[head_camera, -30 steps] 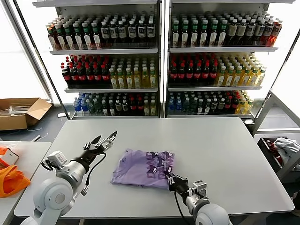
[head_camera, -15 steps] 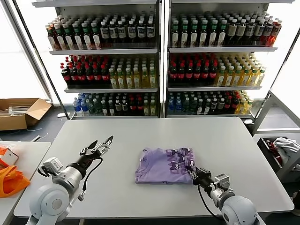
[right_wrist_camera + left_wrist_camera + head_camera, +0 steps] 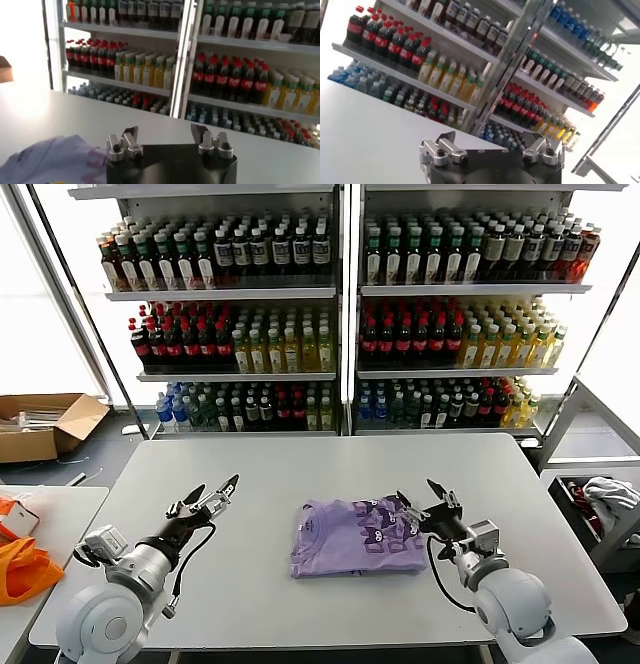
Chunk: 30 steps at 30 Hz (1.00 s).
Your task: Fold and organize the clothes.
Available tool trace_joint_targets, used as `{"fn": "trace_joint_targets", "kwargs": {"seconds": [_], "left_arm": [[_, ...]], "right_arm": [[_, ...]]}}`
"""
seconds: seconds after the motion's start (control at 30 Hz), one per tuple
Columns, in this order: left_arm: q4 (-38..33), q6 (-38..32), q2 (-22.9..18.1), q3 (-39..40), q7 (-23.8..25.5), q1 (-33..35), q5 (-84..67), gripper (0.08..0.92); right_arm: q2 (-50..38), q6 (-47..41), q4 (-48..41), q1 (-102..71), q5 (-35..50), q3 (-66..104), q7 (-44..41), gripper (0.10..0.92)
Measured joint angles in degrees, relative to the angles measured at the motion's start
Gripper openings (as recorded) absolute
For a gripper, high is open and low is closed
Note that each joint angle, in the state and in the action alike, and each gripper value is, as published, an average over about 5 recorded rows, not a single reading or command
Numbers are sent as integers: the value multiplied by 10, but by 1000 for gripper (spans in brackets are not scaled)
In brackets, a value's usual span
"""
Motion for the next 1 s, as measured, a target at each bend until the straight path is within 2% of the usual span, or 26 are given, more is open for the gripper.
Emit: {"fn": "trace_joint_targets", "kwargs": {"seconds": [0.1,0.2,0.63,0.83,1.0], "left_arm": [[-3,-2,-3,-3,2,6,4,823],[-6,-5,-7,-7,5,13,8,822],[-3,-18,-24,-10,19,42,27,823],[-5,-21,-27,-3,22,48,35,822],[-9,-22,-26,-3,24,55,39,823]], "right_arm": [[21,-6,-18,41,-12,-39,18,787],[45,-15,-49,76,-28,-81,30,818],[98,-33,-167,120,-104,-193,51,823],[100,-23,-172,115,-113,-199,63,823],[94,-8,-141,109,-108,-190,72,823]]}}
